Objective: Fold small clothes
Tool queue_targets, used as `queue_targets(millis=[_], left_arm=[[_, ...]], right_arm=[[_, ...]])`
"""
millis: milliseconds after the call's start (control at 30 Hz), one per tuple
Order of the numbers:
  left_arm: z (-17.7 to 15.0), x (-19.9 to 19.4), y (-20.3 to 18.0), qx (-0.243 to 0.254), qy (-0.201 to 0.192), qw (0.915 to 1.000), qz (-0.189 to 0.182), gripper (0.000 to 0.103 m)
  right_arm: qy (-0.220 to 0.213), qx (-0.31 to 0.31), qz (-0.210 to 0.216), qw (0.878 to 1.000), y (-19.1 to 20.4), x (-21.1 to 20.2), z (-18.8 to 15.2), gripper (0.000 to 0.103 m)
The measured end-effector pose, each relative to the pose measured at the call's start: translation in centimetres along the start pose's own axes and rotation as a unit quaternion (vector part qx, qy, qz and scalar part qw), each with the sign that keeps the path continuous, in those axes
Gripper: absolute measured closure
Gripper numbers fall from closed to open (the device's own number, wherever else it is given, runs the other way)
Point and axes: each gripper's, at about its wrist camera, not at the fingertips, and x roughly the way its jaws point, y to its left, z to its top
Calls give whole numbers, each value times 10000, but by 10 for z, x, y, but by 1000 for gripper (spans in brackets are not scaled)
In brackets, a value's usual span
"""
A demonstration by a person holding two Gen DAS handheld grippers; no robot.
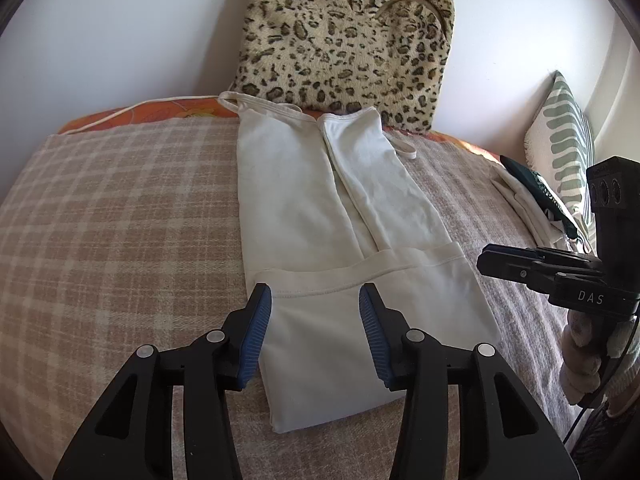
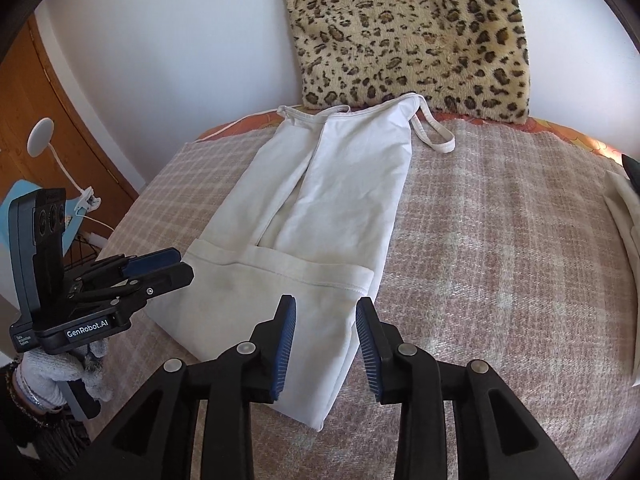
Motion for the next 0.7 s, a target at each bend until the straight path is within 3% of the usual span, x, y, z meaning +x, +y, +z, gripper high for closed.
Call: queue_targets(millis=[200,367,700], left_arm=[[24,24,38,-607,293,9975,-199,55],[40,44,67,-1092,364,9915,-611,55],[80,78,86,-1243,284,9852,-1148,55]], right_arm=[[115,351,294,9989,-22,11,24,59],[184,434,413,9980,-38,26,39,53],[205,809,1081,9906,-76,78,73,54]])
